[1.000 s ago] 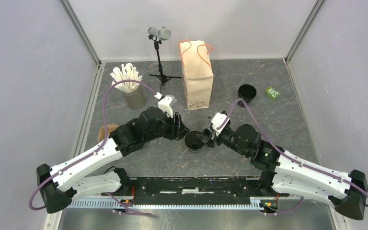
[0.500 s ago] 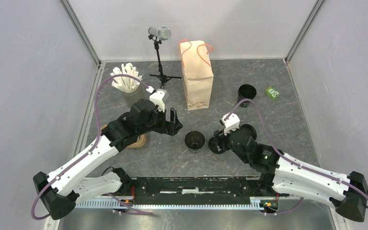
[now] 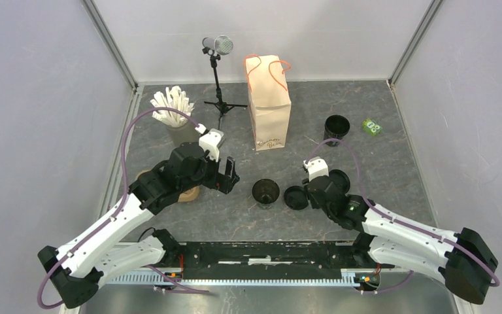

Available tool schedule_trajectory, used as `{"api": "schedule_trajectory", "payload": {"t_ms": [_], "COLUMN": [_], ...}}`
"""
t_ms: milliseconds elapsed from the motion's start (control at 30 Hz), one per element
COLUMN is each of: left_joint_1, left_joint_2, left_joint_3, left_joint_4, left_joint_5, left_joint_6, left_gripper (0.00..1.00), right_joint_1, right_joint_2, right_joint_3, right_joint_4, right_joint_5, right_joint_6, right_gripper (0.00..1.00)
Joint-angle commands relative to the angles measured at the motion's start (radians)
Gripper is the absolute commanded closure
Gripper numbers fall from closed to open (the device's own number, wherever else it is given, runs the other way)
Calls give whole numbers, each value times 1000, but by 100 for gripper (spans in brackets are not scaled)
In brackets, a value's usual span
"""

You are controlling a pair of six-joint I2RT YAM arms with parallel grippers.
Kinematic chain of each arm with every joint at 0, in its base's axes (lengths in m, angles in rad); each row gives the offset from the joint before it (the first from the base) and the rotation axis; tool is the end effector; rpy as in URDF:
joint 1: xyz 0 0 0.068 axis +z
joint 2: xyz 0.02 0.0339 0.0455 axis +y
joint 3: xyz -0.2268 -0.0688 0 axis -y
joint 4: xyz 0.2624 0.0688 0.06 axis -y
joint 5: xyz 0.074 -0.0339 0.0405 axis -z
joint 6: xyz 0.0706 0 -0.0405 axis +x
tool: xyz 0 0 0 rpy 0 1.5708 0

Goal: Pack the takeout coffee

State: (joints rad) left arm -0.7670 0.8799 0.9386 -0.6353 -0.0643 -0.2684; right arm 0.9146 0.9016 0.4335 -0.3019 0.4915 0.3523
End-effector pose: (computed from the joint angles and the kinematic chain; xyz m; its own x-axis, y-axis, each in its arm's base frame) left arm 0.1867 -0.1737 0.2848 -0.5518 0.1643 -0.8176 0.5263 0.8292 -0.1885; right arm 0.1718 0.1685 0.1317 -0.5683 -0.2395 -0.7872 -0.3151 0.9471 -0.0606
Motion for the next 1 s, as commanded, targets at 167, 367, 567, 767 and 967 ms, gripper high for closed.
{"api": "schedule_trajectory", "payload": {"t_ms": [167, 367, 567, 767, 967], "left_joint_1": [3, 2, 3, 3, 3], "left_joint_2": [-36, -46, -58, -48, 2], "left_joint_3": [-32, -39, -43, -41, -24], "left_joint_4": [0, 2, 1, 0, -3], "left_joint_5": [-21, -7, -2, 13, 4], "left_joint_6": [96, 107, 113, 102, 70], "left_gripper": [0, 0, 0, 0, 0], "right_joint_1": [-98, -115, -121, -155, -179], "right_joint_2": [9, 24, 52, 50, 29], "right_joint_3": [-70, -111, -129, -164, -186], "right_joint_4": [106, 171, 200, 254, 294], "right_joint_5": [-130, -190, -210, -219, -240], "right_joint_6": [23, 37, 35, 28, 35], "right_gripper": [61, 63, 64, 71, 77]}}
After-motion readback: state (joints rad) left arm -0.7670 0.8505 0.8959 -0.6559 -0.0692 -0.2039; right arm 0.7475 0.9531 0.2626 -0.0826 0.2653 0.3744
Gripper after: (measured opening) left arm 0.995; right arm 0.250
